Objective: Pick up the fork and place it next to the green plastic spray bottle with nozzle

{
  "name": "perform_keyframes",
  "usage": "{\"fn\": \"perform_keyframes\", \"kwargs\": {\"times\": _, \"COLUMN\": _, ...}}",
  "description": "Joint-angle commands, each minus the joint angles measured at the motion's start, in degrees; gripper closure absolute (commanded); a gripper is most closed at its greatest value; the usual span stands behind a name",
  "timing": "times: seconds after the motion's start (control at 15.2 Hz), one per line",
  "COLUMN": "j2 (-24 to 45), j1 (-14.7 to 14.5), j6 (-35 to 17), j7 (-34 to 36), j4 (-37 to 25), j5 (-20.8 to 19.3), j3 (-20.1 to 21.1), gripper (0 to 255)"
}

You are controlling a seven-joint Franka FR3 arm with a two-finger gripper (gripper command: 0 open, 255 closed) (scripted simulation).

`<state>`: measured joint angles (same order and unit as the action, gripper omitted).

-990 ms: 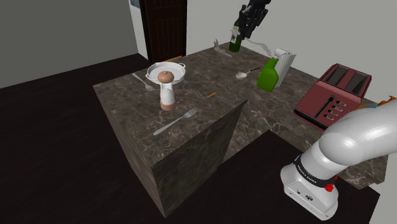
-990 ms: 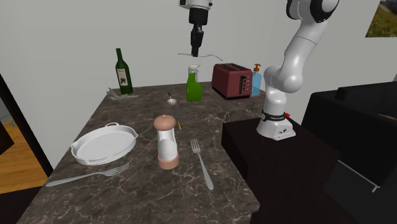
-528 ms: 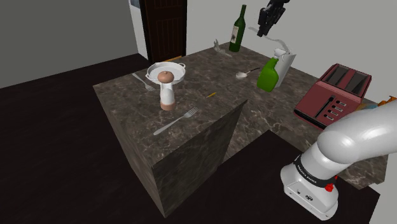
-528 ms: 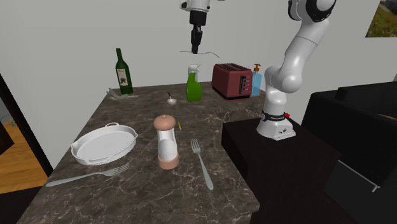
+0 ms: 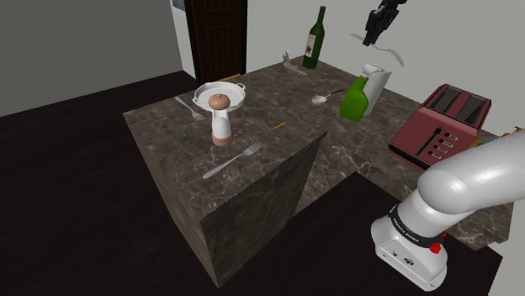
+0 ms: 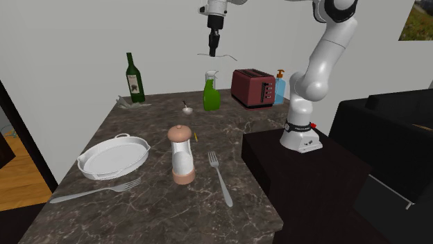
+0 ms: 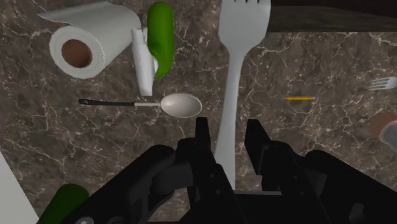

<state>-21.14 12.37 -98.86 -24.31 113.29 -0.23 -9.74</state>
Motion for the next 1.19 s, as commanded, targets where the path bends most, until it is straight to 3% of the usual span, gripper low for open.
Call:
{"fn": "perform_keyframes", "kwargs": {"times": 0.0, "j2": 1.11, "j1": 0.92, "j6": 0.13, "j7": -3.18, "j4": -1.18, "j5": -0.26, "j3": -2.23, "gripper": 255}}
{"fn": "perform_keyframes", "kwargs": {"times": 0.46, "j2": 7.47, "j1": 3.74, "j6": 0.93, "j7": -13.54, "j4": -7.95, "j5": 0.41, "j3": -9.51, "gripper": 255}}
{"fn": "perform_keyframes", "kwargs": {"times": 0.92, "j2": 16.75, "j1": 7.02, "j6": 2.78, "j7": -24.07, "j4": -17.84, "j5": 3.89, "j3": -16.23, "gripper": 255}}
{"fn": "perform_keyframes", "kwargs": {"times": 1.12, "j2": 16.22, "j1": 7.03, "j6": 0.36, "j7": -24.09, "j4": -14.95, "j5": 3.67, "j3": -16.11, "gripper": 255}}
